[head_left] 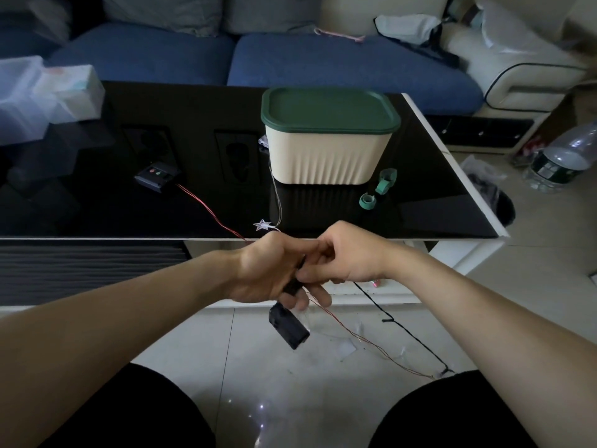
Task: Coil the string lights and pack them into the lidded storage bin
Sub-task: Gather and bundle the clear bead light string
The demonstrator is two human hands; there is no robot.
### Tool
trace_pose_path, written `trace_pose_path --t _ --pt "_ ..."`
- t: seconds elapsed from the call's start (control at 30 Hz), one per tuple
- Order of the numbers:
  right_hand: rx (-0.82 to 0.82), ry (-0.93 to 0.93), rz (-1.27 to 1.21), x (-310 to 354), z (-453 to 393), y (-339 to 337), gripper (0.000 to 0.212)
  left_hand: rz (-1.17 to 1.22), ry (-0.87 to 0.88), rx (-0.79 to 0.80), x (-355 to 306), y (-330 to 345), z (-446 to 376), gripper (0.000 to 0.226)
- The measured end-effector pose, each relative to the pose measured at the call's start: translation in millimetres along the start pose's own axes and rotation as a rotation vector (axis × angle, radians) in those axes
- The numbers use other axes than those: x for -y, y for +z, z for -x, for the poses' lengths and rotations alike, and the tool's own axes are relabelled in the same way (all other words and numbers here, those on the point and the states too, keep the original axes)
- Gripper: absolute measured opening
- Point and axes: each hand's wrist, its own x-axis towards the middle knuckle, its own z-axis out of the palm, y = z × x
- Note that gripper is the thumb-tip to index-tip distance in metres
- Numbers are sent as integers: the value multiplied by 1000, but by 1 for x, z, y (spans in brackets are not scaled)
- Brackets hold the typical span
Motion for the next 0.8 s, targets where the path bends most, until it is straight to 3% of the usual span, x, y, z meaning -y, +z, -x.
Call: trace_pose_path --t 0.07,0.27,0.43,0.63,0.8 --pt "-15 -40 -1 -1 0 -2 17 -30 -10 -2 1 -1 -2 41" --pt "-69 -30 -71 -7 -1 -14 21 -58 -76 -7 -4 -2 -4 52" --pt "-68 47 -100 -16 5 -28 43 -47 -93 41 -13 -4 4 41" --pt "-169 36 -139 -22 7 -32 57 299 131 -15 -28 -6 14 30" --pt "-184 119 -131 -23 5 -24 50 464 378 -169 -39 -12 21 31"
